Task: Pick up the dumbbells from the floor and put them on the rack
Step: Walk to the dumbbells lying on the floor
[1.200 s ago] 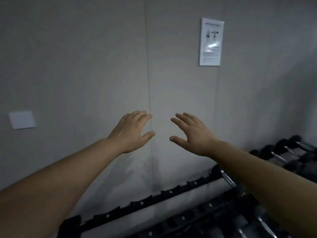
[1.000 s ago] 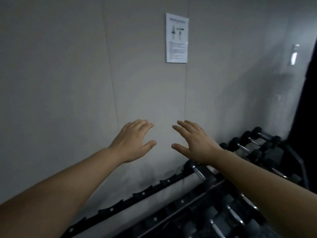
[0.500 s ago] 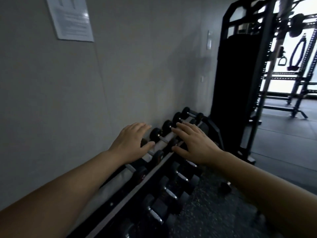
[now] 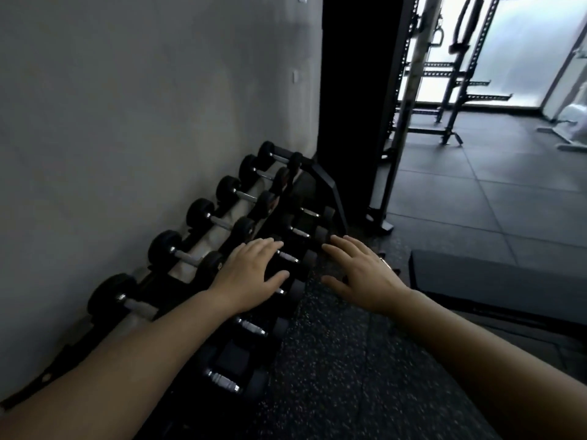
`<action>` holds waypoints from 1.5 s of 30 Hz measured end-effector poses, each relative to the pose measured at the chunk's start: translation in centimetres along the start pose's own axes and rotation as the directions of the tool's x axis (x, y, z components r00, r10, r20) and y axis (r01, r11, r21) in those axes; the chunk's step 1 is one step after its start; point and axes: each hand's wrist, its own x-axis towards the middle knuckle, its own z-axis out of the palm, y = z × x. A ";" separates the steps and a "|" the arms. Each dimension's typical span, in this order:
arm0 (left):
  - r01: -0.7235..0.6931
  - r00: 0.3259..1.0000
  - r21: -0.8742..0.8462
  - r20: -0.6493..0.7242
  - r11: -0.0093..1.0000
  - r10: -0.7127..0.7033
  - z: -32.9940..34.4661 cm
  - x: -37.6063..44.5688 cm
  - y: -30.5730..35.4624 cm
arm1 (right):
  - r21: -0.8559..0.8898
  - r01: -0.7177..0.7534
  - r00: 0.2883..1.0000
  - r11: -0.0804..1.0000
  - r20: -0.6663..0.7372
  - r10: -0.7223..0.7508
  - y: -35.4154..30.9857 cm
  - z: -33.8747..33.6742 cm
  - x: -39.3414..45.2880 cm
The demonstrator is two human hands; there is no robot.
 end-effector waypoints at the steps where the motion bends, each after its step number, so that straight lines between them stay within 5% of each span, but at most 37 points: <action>1: -0.008 1.000 -0.001 0.026 1.000 0.008 1.3 1.3 -0.6 | 0.000 -0.027 1.000 1.000 0.012 0.027 1.0 0.8 0.4; 9: -0.001 0.976 -0.137 0.218 0.991 0.031 11.8 10.4 -3.3 | 0.022 -0.278 0.948 0.960 0.169 0.271 9.6 7.9 0.7; 16: 0.194 0.891 -0.288 0.451 0.938 -0.046 21.2 19.2 -1.9 | 0.056 -0.468 0.858 0.882 0.267 0.438 19.2 12.5 1.8; 21: 0.276 0.846 -0.294 0.526 0.915 -0.086 27.7 26.6 0.4 | 0.093 -0.503 0.827 0.859 0.340 0.447 27.7 15.1 5.1; 31: 0.625 0.654 -0.243 0.682 0.742 -0.327 39.5 40.5 0.4 | 0.153 -0.623 0.688 0.767 0.574 0.444 43.3 20.5 12.0; 45: 0.779 0.449 -0.162 0.818 0.605 -0.360 63.4 61.8 -6.9 | 0.094 -0.777 0.495 0.622 0.702 0.512 64.2 36.8 26.4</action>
